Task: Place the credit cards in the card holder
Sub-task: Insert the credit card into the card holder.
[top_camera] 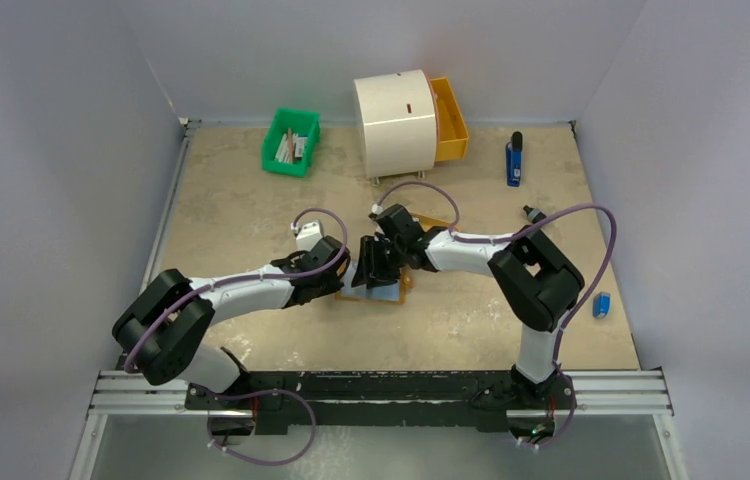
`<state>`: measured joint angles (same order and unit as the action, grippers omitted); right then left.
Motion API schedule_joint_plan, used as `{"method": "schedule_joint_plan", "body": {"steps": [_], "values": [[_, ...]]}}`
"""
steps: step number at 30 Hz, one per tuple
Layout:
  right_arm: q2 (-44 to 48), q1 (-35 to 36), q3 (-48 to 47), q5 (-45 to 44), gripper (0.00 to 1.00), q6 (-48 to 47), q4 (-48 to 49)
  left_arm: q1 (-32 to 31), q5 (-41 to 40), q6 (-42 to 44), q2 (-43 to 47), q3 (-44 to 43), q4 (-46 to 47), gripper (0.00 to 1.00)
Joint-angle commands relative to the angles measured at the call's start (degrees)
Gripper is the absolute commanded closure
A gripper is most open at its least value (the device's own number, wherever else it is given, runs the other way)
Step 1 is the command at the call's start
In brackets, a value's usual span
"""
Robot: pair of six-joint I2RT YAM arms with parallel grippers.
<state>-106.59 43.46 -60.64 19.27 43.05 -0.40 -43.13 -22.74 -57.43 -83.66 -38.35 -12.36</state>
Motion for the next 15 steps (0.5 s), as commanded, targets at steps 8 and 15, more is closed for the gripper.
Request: {"method": "schedule_joint_plan", "body": {"steps": [8, 15], "values": [[9.28, 0.49, -0.88, -8.95, 0.51, -0.99, -10.22, 0.03, -2.3, 0.52, 4.12, -0.33, -2.64, 0.8], [21.29, -0.5, 0.05, -18.64, 0.5, -2.62, -17.26, 0.13, -3.88, 0.79, 9.51, -1.1, -5.92, 0.75]]}}
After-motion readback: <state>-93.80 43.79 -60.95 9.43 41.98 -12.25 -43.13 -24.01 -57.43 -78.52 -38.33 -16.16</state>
